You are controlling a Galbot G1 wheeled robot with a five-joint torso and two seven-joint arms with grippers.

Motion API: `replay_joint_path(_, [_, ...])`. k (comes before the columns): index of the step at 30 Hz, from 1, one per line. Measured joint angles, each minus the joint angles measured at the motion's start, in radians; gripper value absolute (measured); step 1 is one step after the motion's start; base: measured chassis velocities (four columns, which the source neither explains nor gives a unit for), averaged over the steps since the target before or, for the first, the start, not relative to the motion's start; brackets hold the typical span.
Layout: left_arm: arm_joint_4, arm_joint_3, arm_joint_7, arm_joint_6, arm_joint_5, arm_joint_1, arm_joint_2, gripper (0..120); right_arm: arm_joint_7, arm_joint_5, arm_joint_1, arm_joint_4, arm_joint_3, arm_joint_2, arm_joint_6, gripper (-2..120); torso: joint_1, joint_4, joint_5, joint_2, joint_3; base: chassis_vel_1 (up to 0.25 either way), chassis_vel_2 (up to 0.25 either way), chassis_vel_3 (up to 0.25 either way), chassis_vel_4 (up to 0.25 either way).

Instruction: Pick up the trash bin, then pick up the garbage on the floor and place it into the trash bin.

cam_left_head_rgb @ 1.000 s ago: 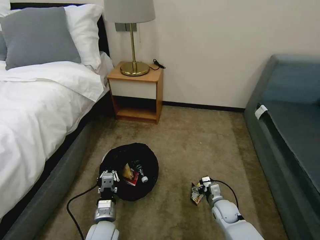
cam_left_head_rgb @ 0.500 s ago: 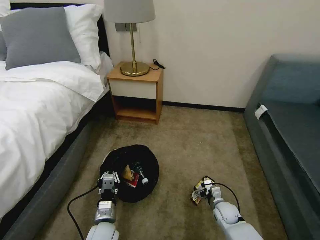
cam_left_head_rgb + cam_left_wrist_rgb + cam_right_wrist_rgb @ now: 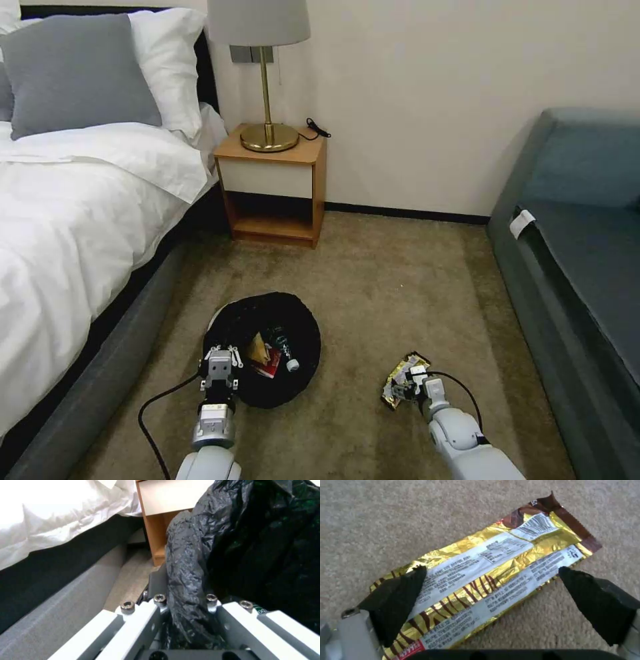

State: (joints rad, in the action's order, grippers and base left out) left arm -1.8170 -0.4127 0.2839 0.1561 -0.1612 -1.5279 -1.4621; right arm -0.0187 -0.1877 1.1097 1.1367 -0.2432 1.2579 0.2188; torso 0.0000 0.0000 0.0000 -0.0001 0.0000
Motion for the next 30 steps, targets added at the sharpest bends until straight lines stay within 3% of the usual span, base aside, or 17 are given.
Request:
replay_joint_path(9, [0.010,-0.003,0.000,-0.001,0.000,0.005,-0.002,4,0.026,0.005,-0.010,-0.024,0.003,0.001,-0.008,94,0.000,0.0000,0.0000,0.000,0.000,0.000,0.000,0.000,0.000])
replay_joint_path(12, [0.014,-0.004,0.000,-0.001,0.001,0.008,-0.002,4,0.038,0.005,-0.013,-0.033,0.003,0.000,-0.015,79,0.000,0.0000,-0.0001,0.000,0.000,0.000,0.000,0.000,0.000])
replay_joint_path(20, [0.023,-0.003,0.000,-0.002,0.002,0.015,-0.004,4,0.071,0.015,-0.014,-0.045,0.003,0.001,-0.027,56,0.000,0.0001,-0.0002,0.000,0.000,0.000,0.000,0.000,0.000])
replay_joint_path(26, [0.026,-0.006,0.000,-0.002,0.005,0.016,-0.003,4,0.097,0.023,-0.015,-0.053,0.003,0.003,-0.035,29,0.000,0.0003,0.0001,0.000,0.000,0.000,0.000,0.000,0.000])
replay_joint_path(30, [0.026,-0.007,0.000,-0.002,0.007,0.016,-0.001,4,0.101,0.024,-0.015,-0.055,0.002,0.003,-0.035,19,0.000,0.0003,0.0001,0.000,0.000,0.000,0.000,0.000,0.000])
